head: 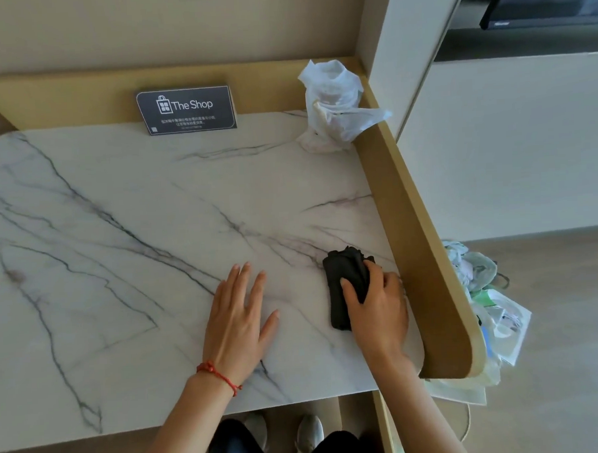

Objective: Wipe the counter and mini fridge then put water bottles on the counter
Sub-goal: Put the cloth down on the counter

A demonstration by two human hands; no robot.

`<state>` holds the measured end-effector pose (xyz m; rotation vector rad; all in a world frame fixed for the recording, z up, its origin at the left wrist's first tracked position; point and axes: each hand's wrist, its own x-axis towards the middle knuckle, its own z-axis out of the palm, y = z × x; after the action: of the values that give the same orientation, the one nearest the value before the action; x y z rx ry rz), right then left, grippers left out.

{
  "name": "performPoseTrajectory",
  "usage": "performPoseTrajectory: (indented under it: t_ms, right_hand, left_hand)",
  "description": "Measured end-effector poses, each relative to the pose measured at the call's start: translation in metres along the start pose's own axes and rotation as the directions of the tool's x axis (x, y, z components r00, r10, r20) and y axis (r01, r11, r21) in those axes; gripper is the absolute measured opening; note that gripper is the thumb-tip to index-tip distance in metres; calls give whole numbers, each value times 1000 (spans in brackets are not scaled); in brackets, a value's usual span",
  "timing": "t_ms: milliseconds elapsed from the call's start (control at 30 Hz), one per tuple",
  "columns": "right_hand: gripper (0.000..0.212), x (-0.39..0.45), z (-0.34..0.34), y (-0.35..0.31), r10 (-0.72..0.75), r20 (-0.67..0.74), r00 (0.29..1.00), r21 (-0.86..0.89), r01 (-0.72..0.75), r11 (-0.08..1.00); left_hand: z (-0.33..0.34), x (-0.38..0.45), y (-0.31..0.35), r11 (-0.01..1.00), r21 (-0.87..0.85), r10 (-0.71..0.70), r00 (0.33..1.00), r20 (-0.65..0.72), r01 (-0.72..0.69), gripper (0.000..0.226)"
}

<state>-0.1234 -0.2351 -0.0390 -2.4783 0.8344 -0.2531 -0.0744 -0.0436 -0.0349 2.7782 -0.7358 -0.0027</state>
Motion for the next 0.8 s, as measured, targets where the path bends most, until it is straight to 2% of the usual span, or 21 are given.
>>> performPoseTrajectory:
  t_ms: [267, 433, 567, 800]
  right_hand:
    - [55, -19, -15, 3, -85, 14, 996, -14, 85, 996]
    - [48, -57, -18, -1, -108, -121, 987, -57, 102, 993]
    - [46, -101, -12, -4, -59, -187, 980, -95, 42, 995]
    - [51, -193, 11, -19, 171, -243, 955, -84, -196, 977]
  left_hand:
    - [-9, -11, 0, 998, 18, 57, 998, -10, -56, 60]
    - [-11, -20, -11, 985, 0, 172, 984, -38, -172, 56]
    - [-13, -35, -25, 952, -3, 306, 952, -14, -306, 61]
    - [-23, -62, -53, 866, -47, 499, 866, 36, -498, 60]
